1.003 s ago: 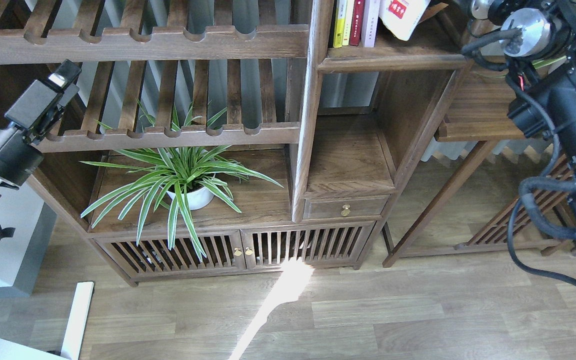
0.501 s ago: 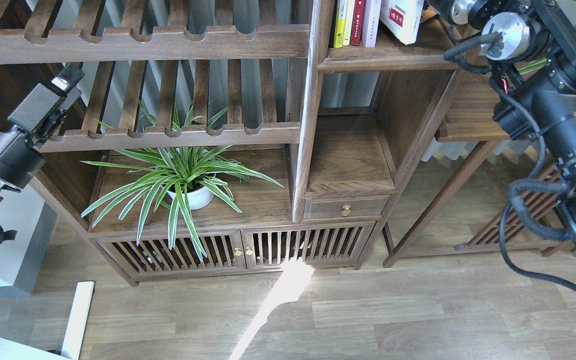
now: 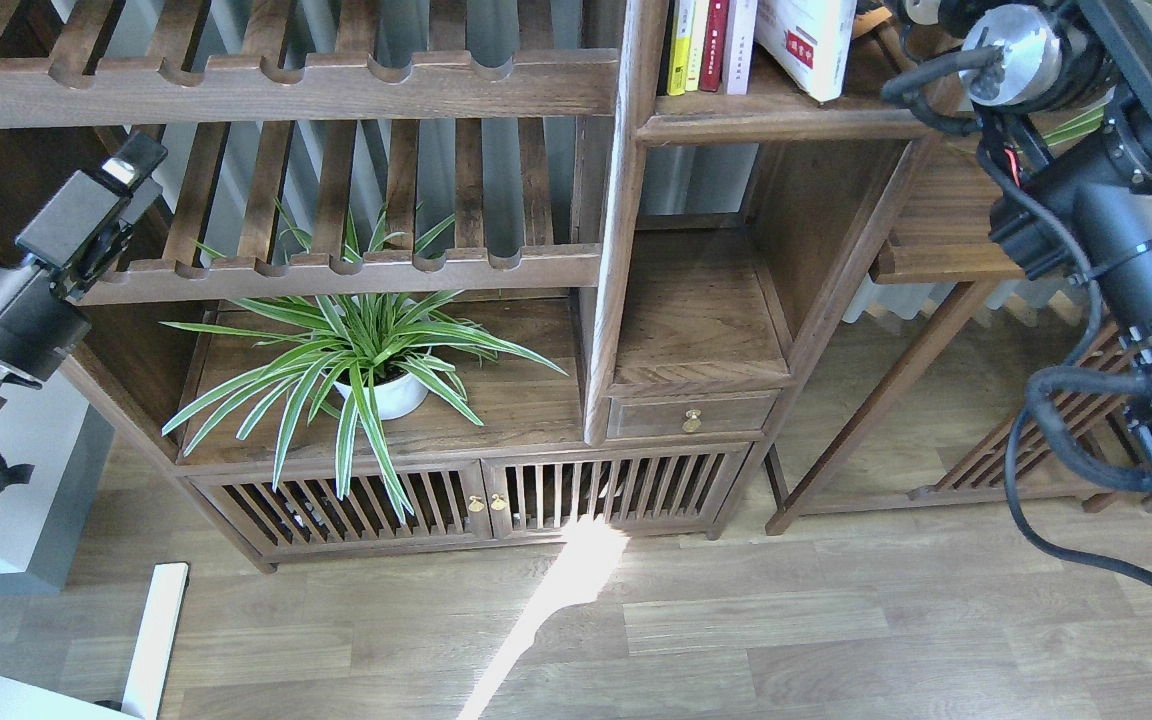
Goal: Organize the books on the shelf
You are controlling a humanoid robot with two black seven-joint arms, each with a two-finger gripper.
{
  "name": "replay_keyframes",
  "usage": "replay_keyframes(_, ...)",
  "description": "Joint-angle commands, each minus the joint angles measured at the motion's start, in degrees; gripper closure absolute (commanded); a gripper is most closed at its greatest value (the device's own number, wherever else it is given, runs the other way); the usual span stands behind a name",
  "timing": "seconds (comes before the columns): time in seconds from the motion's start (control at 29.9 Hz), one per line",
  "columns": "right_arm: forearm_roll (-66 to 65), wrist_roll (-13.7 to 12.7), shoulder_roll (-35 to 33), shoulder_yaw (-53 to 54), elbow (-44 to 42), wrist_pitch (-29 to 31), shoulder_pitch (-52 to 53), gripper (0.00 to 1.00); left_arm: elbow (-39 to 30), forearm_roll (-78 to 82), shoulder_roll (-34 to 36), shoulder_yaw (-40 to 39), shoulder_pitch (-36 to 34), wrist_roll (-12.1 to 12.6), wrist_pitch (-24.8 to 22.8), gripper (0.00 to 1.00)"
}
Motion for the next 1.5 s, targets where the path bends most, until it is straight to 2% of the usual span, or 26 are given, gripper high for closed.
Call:
replay_keyframes(0.0,0.0,0.0,-2.0,0.1,4.6,-0.7,-1.7,0.16,0.0,0.0,0.0,0.0,0.1,0.1,0.0,0.01)
replay_keyframes(0.7,0.3,0.0,-6.2,8.0,12.2,-1.1,-2.2,0.14,-0.4,0.1,-1.5,0.2,-0.5,0.4,0.0,0.01)
replay_keyframes(0.84,0.4,0.1,-5.7,10.3,15.5,-1.1,-2.3,0.03,-0.5,0.1,-2.2,-0.2,-1.0,0.3,0.0,0.01)
replay_keyframes(1.1,0.7,1.0,-5.0,16.2,23.9,0.2,-9.4,0.01,-0.5,0.2,-4.9,-0.4,-4.9,0.3,0.0,0.01)
replay_keyframes(1.17,0.8,1.2,-4.3,17.5,25.4,2.9,-12.6,0.01,-0.5,0.2,-5.4,-0.4,-6.1,0.3,0.0,0.02)
replay_keyframes(1.24,0.8,1.8,-2.9,20.1,25.9,10.5,-16.2,0.01,-0.5,0.2,-5.8,-0.1,-7.8,0.3,0.0,0.02)
replay_keyframes(1.34,0.7,1.3,-2.5,23.3,26.0,23.0,-21.2,0.01,-0.5,0.2,-7.0,0.1,-10.5,0.3,0.0,0.02)
replay_keyframes(1.47,0.7,1.2,-2.4,27.6,27.0,31.8,-24.1,0.01,-0.6,0.3,-10.0,0.2,-15.3,0.4,0.0,0.02)
